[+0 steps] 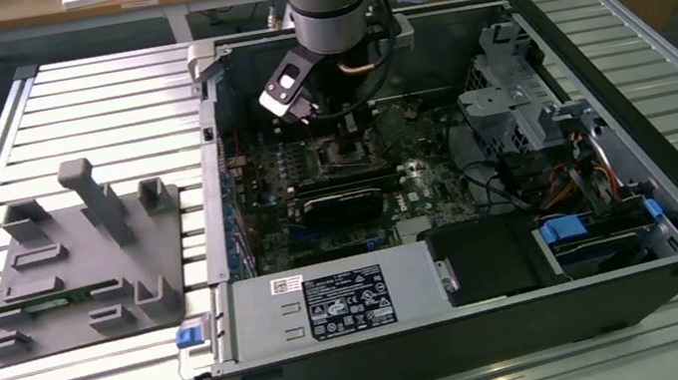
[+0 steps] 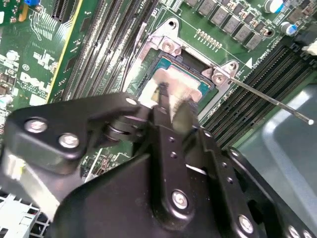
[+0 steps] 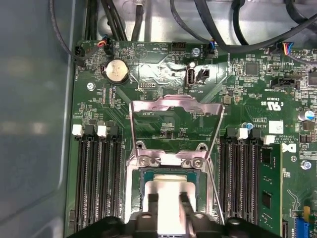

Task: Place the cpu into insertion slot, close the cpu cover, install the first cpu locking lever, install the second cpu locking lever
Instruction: 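Place the cpu into insertion slot, then close the cpu cover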

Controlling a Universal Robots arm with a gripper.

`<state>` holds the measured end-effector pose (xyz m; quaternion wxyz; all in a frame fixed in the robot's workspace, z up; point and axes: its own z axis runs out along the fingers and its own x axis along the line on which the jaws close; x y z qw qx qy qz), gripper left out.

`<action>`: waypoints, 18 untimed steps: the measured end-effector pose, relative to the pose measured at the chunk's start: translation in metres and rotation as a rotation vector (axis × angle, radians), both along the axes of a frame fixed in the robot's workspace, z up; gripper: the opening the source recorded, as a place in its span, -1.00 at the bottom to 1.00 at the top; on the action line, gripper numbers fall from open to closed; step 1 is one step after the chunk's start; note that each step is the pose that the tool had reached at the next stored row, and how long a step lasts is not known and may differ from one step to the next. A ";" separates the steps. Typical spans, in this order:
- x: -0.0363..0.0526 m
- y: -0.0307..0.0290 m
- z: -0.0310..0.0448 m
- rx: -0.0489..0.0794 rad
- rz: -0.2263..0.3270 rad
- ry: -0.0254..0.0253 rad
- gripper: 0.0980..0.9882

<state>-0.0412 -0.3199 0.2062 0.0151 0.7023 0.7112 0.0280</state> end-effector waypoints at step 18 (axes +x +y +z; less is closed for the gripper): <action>0.0012 -0.0005 0.0073 0.015 0.000 0.0098 -0.98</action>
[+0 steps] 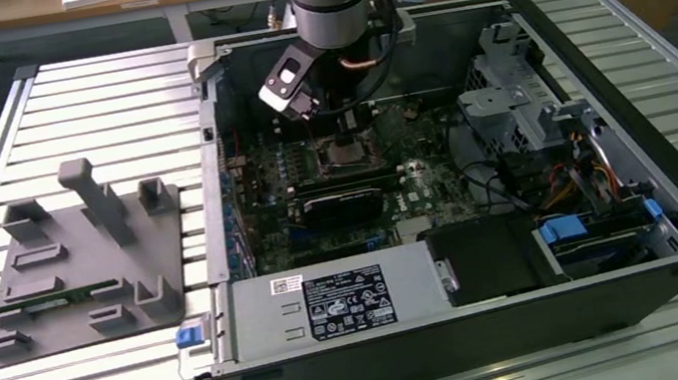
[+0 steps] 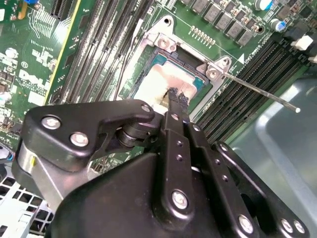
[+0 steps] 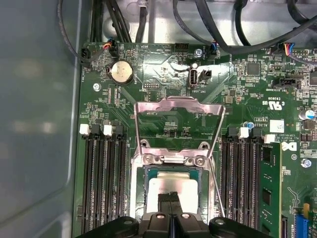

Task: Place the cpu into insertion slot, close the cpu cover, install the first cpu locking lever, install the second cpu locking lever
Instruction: 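Close the cpu cover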

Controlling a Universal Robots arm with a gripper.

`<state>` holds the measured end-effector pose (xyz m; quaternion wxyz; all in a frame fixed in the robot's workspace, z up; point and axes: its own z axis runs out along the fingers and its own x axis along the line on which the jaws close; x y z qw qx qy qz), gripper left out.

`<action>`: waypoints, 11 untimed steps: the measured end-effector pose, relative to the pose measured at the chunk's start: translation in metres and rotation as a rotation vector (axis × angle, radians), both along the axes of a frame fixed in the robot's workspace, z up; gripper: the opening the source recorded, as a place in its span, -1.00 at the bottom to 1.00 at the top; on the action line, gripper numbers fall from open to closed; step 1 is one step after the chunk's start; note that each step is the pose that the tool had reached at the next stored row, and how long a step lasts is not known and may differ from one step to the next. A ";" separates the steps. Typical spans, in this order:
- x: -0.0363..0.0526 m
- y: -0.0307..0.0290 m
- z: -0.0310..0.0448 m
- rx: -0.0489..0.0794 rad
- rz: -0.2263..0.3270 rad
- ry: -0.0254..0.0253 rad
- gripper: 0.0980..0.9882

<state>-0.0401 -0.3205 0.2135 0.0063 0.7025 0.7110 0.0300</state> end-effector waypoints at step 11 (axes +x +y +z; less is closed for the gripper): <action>0.0000 0.0000 0.0178 0.000 0.000 0.0000 -0.98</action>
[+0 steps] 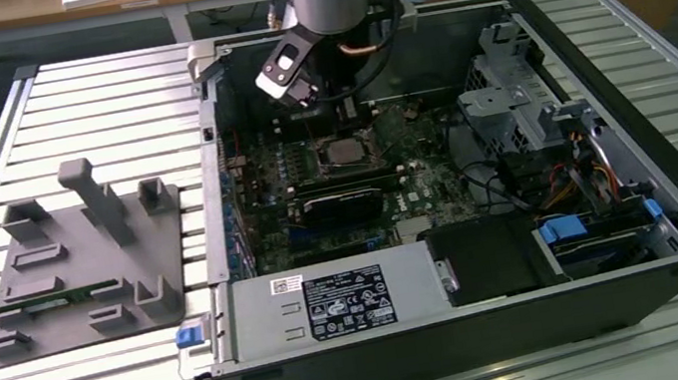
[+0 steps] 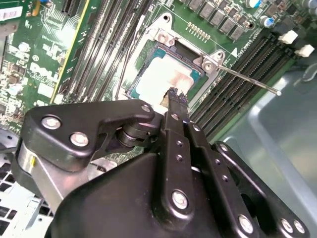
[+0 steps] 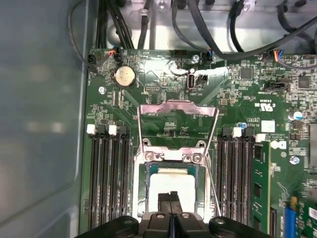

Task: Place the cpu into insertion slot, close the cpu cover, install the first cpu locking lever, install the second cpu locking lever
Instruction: 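Close the cpu cover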

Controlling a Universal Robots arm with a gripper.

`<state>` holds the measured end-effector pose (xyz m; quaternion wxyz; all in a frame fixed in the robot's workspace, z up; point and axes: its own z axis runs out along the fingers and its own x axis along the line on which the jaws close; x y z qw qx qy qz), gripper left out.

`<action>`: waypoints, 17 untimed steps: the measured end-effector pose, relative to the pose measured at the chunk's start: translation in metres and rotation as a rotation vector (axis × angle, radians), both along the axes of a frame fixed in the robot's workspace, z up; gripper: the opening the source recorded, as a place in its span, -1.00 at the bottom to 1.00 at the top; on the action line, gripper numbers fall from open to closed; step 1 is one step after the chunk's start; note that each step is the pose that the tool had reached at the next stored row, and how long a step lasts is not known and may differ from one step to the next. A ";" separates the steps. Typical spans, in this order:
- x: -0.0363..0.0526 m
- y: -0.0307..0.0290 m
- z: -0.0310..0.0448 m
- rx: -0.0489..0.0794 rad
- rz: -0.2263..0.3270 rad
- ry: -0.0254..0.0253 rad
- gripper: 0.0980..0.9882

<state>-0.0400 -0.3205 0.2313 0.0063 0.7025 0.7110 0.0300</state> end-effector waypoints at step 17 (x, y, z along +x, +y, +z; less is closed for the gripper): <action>0.0000 -0.0105 0.0383 0.003 0.000 0.0000 -0.98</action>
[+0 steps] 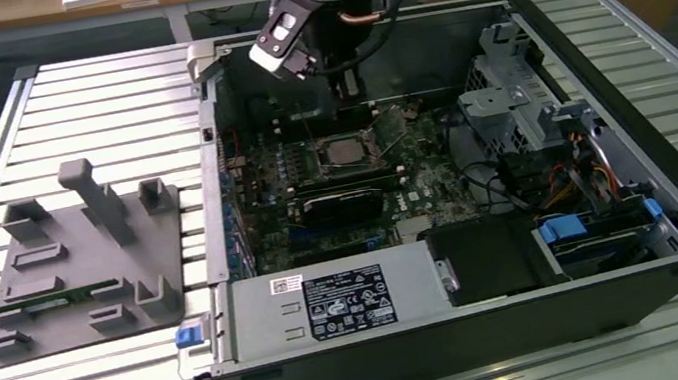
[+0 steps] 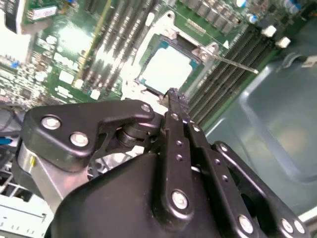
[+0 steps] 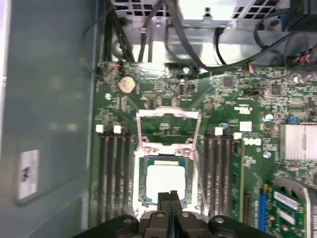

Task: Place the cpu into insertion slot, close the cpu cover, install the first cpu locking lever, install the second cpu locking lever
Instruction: 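Close the cpu cover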

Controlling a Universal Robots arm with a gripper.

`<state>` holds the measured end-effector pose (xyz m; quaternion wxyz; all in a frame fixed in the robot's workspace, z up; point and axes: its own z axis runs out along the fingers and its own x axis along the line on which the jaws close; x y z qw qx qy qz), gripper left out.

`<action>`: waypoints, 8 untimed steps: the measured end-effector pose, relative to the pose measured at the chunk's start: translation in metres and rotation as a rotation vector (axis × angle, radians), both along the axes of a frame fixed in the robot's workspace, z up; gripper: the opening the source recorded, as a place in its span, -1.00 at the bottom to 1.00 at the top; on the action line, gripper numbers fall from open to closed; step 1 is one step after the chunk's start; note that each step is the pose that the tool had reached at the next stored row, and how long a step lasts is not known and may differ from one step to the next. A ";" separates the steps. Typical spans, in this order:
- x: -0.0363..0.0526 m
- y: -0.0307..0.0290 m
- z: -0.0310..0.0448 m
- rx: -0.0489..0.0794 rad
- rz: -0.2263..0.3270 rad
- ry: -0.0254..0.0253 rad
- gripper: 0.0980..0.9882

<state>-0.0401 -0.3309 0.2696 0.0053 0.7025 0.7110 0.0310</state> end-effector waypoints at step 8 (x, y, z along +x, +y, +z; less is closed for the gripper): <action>0.0192 -0.0038 -0.0004 0.008 0.001 0.0048 -0.98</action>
